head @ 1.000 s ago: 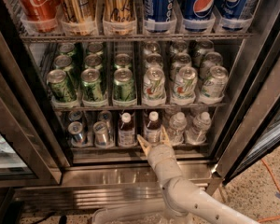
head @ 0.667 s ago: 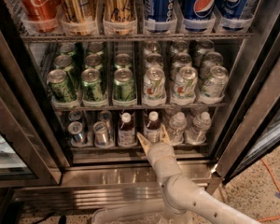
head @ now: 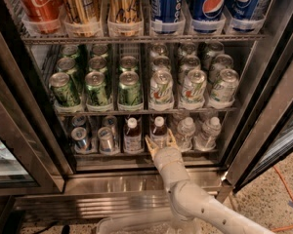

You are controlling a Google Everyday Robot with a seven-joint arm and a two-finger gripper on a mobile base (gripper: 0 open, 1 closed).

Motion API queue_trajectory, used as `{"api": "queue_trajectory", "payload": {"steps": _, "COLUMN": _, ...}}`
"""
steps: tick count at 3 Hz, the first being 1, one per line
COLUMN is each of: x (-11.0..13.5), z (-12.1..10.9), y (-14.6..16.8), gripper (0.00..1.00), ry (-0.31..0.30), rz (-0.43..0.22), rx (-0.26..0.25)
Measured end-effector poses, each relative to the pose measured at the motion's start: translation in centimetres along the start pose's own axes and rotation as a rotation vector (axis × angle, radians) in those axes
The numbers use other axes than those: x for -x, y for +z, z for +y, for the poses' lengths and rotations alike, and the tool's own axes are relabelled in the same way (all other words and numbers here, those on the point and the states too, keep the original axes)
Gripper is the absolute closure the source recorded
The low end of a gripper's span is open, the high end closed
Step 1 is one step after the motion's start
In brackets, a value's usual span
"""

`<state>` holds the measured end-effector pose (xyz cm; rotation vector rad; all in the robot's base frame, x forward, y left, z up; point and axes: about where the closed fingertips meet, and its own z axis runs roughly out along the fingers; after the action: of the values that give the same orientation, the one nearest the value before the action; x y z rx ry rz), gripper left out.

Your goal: Pick blue plastic bottle from bottom shelf of fridge

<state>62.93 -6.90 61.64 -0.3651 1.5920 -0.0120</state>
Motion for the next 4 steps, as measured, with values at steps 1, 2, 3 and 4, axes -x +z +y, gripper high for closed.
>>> {"api": "queue_trajectory", "payload": {"steps": 1, "x": -0.23, "z": 0.03, "y": -0.08, "gripper": 0.74, "ry": 0.003, "rz": 0.009, "rx": 0.007}}
{"api": "queue_trajectory", "payload": {"steps": 2, "x": -0.23, "z": 0.03, "y": -0.08, "gripper": 0.97, "ry": 0.003, "rz": 0.009, "rx": 0.007}}
{"api": "queue_trajectory", "payload": {"steps": 3, "x": -0.23, "z": 0.03, "y": -0.08, "gripper": 1.00, "ry": 0.003, "rz": 0.009, "rx": 0.007}}
{"api": "queue_trajectory", "payload": {"steps": 4, "x": -0.21, "z": 0.02, "y": -0.08, "gripper": 1.00, "ry": 0.004, "rz": 0.009, "rx": 0.007}}
